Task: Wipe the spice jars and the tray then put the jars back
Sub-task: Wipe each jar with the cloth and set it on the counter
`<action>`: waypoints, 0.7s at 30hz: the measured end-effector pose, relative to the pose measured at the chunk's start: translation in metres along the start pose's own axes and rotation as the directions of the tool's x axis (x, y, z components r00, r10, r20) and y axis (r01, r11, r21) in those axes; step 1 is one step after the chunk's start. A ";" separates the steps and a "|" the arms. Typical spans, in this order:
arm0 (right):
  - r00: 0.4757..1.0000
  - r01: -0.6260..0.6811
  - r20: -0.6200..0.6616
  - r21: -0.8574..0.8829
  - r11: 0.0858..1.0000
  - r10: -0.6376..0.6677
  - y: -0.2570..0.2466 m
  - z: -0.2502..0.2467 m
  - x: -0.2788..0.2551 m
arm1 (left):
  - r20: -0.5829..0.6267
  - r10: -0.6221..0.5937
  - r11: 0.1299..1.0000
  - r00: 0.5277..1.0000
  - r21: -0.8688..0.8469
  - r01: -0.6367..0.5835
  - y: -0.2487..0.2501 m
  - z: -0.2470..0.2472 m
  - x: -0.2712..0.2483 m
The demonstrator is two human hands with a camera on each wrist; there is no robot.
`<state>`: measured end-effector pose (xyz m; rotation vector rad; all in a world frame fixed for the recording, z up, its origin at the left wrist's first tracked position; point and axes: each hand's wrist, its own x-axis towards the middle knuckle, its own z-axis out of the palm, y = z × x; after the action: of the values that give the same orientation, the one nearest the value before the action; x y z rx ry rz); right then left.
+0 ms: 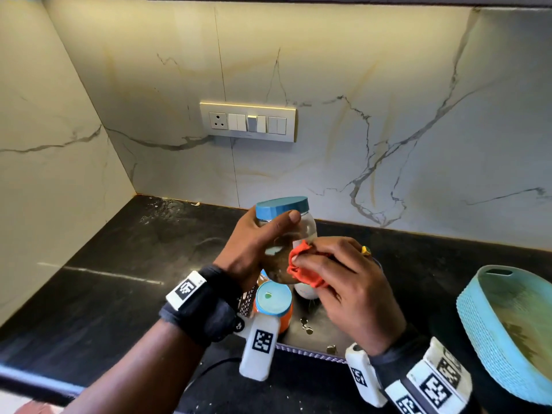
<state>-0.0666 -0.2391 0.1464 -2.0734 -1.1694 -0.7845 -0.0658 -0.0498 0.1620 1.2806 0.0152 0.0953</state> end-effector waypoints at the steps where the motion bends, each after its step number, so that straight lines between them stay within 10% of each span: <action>1: 0.996 -0.079 -0.042 0.084 0.993 0.083 0.002 0.001 0.003 | -0.005 -0.016 0.999 1.000 -0.044 0.016 0.001 -0.001 0.000; 5: 0.909 -0.329 -0.095 0.434 0.839 0.406 0.016 0.001 0.013 | 0.024 -0.060 0.984 0.998 -0.165 0.063 0.005 -0.002 0.001; 12: 0.999 -0.036 -0.029 0.092 0.995 0.039 -0.003 0.005 0.011 | -0.106 -0.051 0.975 0.993 -0.223 0.026 0.002 -0.009 0.008; 21: 0.931 -0.300 -0.071 0.407 0.863 0.358 0.009 0.007 0.024 | -0.002 0.037 0.992 0.999 -0.124 -0.037 -0.006 -0.015 -0.004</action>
<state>-0.0463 -0.2251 0.1578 -1.7798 -0.7818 -0.4788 -0.0702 -0.0374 0.1521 1.1568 -0.0143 0.1263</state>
